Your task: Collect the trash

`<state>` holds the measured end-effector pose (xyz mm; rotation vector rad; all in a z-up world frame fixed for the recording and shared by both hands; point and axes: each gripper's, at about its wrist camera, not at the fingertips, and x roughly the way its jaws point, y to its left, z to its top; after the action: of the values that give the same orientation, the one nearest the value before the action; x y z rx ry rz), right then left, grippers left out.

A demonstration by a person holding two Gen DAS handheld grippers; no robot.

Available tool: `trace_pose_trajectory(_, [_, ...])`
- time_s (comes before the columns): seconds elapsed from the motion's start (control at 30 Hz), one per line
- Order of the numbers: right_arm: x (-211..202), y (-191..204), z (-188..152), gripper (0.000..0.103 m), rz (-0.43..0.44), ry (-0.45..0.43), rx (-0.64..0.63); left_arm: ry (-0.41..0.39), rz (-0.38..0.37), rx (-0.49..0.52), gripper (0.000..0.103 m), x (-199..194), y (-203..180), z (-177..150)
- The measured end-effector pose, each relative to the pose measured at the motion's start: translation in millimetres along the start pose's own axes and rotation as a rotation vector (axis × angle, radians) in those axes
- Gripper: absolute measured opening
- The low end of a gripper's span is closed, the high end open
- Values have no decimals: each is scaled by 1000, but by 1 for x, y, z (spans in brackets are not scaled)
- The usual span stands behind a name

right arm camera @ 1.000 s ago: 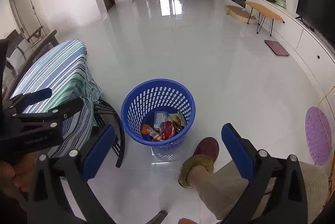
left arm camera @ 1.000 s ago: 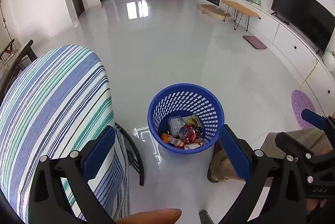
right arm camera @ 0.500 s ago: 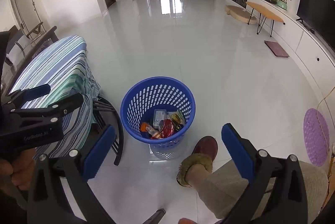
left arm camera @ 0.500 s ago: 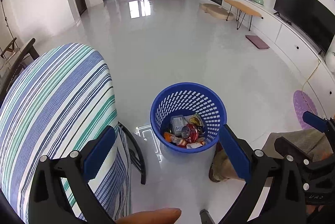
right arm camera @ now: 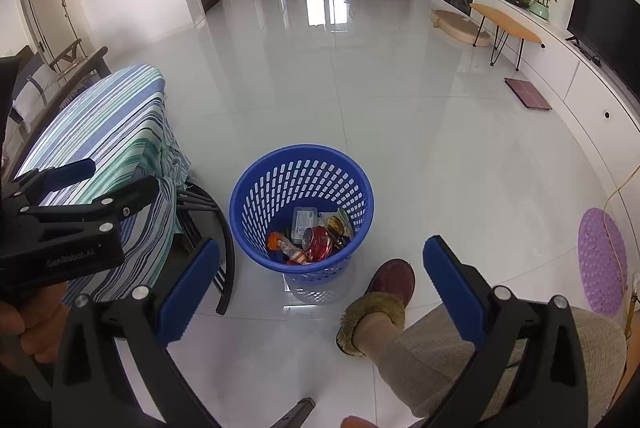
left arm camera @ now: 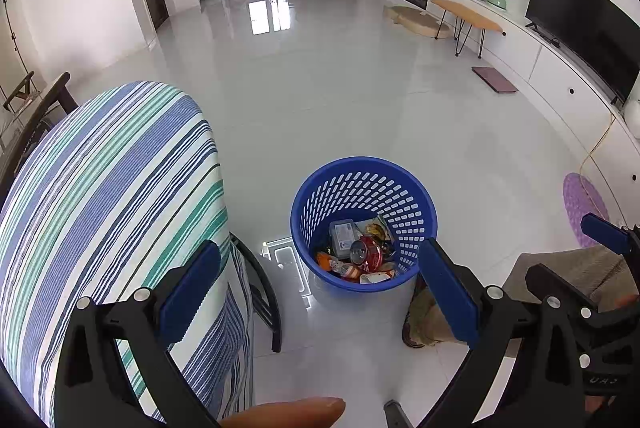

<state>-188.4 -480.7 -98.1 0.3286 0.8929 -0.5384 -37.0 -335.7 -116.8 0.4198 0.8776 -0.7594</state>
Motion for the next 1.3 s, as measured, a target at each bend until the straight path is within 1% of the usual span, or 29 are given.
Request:
trace_pose_trajectory(1.07, [4, 1, -2, 98, -11, 12, 0, 6, -2, 6, 98, 1, 4, -3])
trace_pose_trajectory(1.3, [4, 0, -2, 98, -14, 11, 1, -5, -6, 11, 98, 0, 5, -4])
